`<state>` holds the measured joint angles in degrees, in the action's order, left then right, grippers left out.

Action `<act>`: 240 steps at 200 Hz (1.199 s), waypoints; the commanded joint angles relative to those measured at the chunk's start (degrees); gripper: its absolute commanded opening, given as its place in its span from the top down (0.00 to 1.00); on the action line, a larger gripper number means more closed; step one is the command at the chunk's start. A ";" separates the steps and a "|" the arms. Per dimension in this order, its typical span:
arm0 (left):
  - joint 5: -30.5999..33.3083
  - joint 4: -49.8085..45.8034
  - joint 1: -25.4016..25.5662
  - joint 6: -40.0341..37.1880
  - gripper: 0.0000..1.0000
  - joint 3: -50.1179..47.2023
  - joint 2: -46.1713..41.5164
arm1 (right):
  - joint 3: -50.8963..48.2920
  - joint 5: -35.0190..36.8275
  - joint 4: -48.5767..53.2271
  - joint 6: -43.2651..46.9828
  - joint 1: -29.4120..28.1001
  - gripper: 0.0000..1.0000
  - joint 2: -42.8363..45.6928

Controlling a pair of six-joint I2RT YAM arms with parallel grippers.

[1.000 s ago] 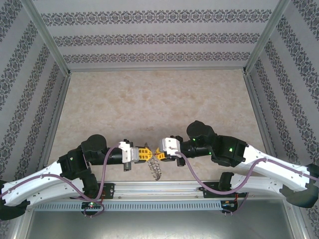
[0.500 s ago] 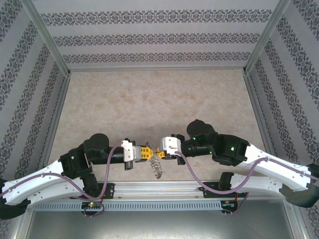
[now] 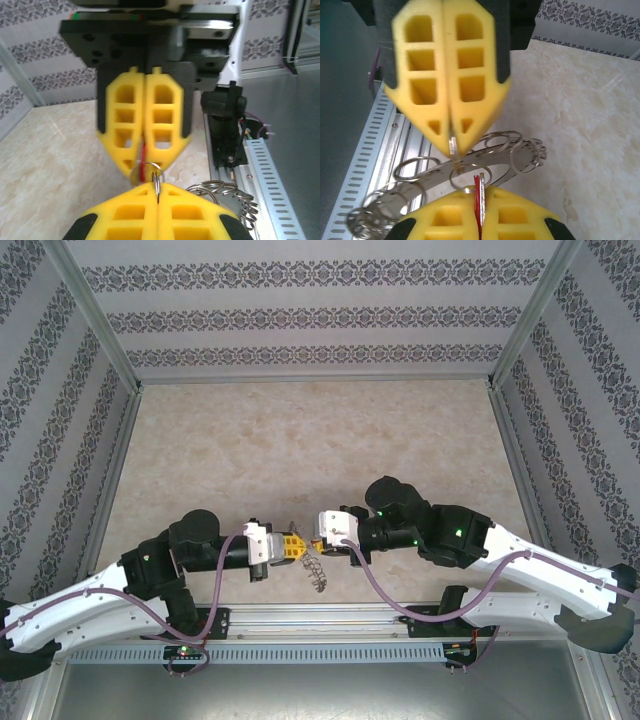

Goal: Put the keys on the keyring

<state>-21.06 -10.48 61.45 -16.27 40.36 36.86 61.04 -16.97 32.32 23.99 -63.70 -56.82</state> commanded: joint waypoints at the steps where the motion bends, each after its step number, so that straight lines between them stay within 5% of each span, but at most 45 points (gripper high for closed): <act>1: -4.90 2.89 0.50 0.13 1.00 -0.57 -1.55 | 1.96 -0.68 -2.94 0.27 0.84 1.00 -0.01; 88: -1.87 -0.02 0.50 -0.25 1.00 0.65 -1.04 | 1.98 -7.10 -3.85 0.45 0.04 1.00 1.04; 163: -2.04 1.72 0.51 -0.25 1.00 0.14 -1.91 | 1.92 -0.49 0.11 0.51 -2.29 1.00 0.13; 240: -2.68 3.61 0.48 -0.17 1.00 -1.00 -3.90 | 1.94 -1.91 -0.06 -0.13 -2.75 1.00 -0.84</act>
<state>-22.90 -10.44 61.45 -16.27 39.92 34.00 61.45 -18.46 31.97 24.21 -65.80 -56.99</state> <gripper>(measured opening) 0.060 0.055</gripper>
